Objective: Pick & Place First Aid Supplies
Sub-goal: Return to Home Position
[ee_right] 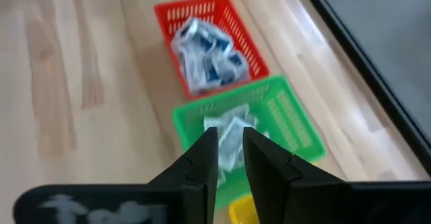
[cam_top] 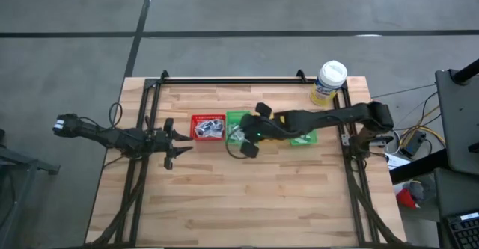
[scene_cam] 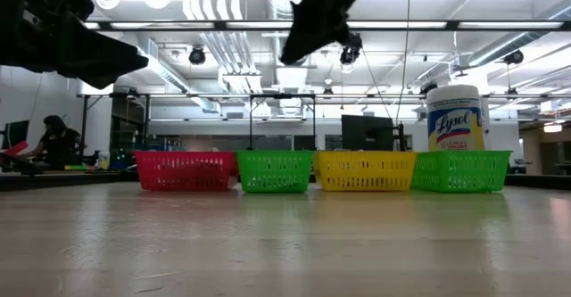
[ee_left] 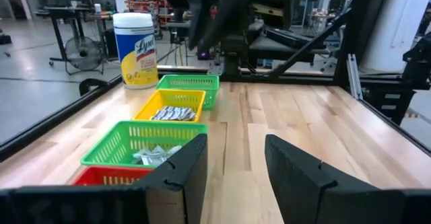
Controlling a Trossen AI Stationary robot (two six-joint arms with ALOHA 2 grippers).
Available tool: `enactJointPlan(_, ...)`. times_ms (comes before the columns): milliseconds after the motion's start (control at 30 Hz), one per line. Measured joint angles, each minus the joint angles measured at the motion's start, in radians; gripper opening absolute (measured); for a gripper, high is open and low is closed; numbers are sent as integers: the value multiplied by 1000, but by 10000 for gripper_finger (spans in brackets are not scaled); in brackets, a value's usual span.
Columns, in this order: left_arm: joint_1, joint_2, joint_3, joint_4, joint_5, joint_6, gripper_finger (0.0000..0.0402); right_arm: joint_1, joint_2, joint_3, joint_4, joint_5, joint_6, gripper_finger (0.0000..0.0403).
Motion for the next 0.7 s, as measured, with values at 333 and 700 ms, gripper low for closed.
enactJointPlan(333, 2, -3, 0, 7, -23, -14, 151, 74, -256, -358, 94, 84, 76, 57)
enactJointPlan(700, 2, -32, 0, 29, -27, -9, 151, 171, -575, -715, 301, 76, -36, 56)
